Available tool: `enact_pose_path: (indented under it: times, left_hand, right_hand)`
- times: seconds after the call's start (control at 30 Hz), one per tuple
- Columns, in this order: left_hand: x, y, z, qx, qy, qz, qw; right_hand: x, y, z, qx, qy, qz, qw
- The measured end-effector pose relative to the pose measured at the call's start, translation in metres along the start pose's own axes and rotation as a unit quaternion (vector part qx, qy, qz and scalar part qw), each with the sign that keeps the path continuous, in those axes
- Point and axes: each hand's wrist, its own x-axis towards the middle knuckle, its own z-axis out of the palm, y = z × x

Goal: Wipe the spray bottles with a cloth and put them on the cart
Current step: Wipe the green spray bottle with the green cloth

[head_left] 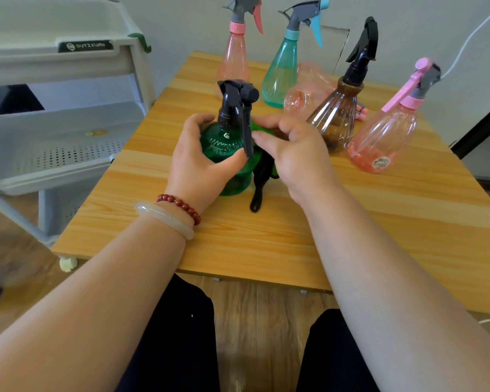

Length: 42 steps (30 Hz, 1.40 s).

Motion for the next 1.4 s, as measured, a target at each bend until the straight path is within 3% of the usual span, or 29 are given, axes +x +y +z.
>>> enact_pose_path:
  times: [0.13,0.23,0.4,0.5,0.67,0.77,0.93,1.0,1.07,1.23,1.3,1.4]
  left_hand:
    - [0.0,-0.001,-0.002,-0.013,0.001,-0.002,1.0]
    - [0.001,-0.002,-0.001,-0.002,0.0,-0.003,1.0]
    - [0.002,-0.004,0.0,0.023,-0.014,-0.009,1.0]
    - [0.002,-0.004,-0.001,0.028,-0.011,-0.003,1.0]
    - [0.001,-0.003,-0.002,-0.023,-0.012,-0.022,0.999]
    - [0.001,-0.002,-0.001,-0.031,-0.023,-0.03,0.999]
    - [0.001,-0.003,0.002,0.027,-0.024,-0.025,0.999]
    - [0.0,-0.001,0.002,0.035,-0.022,-0.022,0.999]
    - [0.0,0.0,0.001,0.026,-0.021,-0.02,0.999]
    - [0.003,-0.003,-0.001,-0.006,-0.02,-0.03,0.999]
    - [0.003,-0.003,0.0,-0.007,-0.017,-0.033,0.999]
    - [0.001,-0.003,0.002,-0.005,-0.029,-0.025,0.999]
  right_hand:
    - [-0.004,0.009,-0.009,-0.118,-0.023,0.069,0.99]
    - [-0.005,0.011,-0.01,-0.143,-0.025,0.098,0.985]
    - [0.001,-0.001,-0.002,-0.004,0.007,0.0,1.0]
    - [0.0,0.003,-0.001,-0.035,-0.005,-0.035,0.999]
    - [-0.005,0.012,-0.012,-0.102,-0.036,0.086,0.99]
    - [-0.007,0.013,-0.009,-0.156,-0.036,0.088,0.983]
    - [0.0,0.0,-0.007,-0.013,0.022,0.006,1.0]
    - [-0.002,0.002,-0.006,-0.039,0.014,-0.031,0.999]
    - [-0.004,0.007,-0.009,-0.074,0.008,-0.021,0.997]
    - [-0.007,0.019,-0.013,-0.153,-0.043,0.101,0.982]
    - [-0.003,0.014,-0.012,-0.098,-0.013,0.095,0.991]
    - [0.001,0.004,-0.009,-0.011,0.025,0.02,0.999]
